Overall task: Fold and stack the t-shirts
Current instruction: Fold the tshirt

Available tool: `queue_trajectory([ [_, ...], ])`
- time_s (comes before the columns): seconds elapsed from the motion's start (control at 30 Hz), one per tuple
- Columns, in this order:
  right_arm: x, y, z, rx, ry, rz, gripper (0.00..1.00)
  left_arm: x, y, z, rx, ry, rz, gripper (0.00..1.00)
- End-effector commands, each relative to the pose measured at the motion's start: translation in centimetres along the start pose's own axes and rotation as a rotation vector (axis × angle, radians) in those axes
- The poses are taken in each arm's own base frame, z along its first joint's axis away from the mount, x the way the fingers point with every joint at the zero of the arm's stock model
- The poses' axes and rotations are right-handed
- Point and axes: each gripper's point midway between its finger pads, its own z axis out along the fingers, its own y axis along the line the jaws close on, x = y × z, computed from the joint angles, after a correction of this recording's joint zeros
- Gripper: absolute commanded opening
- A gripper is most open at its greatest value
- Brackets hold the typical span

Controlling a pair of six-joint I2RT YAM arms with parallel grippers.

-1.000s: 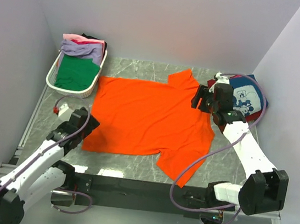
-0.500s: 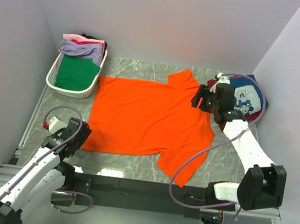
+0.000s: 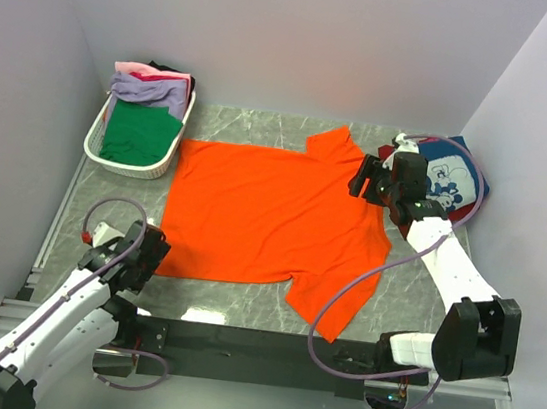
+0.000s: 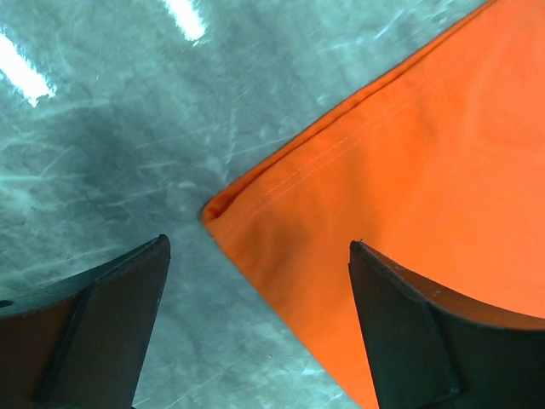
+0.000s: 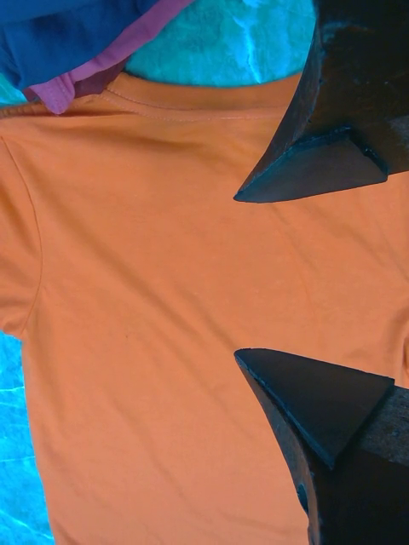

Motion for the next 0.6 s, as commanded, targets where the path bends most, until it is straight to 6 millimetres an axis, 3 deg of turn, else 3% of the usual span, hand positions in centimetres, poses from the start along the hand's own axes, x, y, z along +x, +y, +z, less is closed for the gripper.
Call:
queue_trajectory([
  [0.0, -0.92, 0.19, -0.07, -0.018, -0.036, 0.009, 0.76, 0.84, 0.64, 0.28, -0.015, 0.032, -0.027, 0.91],
  [0.2, -0.95, 0.2, -0.02, -0.019, -0.037, 0.011, 0.76, 1.02, 0.79, 0.73, -0.013, 0.03, -0.032, 0.81],
  [0.43, -0.98, 0.26, -0.33, -0.021, -0.043, 0.01, 0.76, 0.95, 0.62, 1.01, -0.01, 0.021, -0.028, 0.57],
  [0.57, -1.21, 0.31, -0.56, -0.023, -0.05, 0.008, 0.75, 0.89, 0.52, 1.25, -0.014, 0.014, -0.027, 0.5],
])
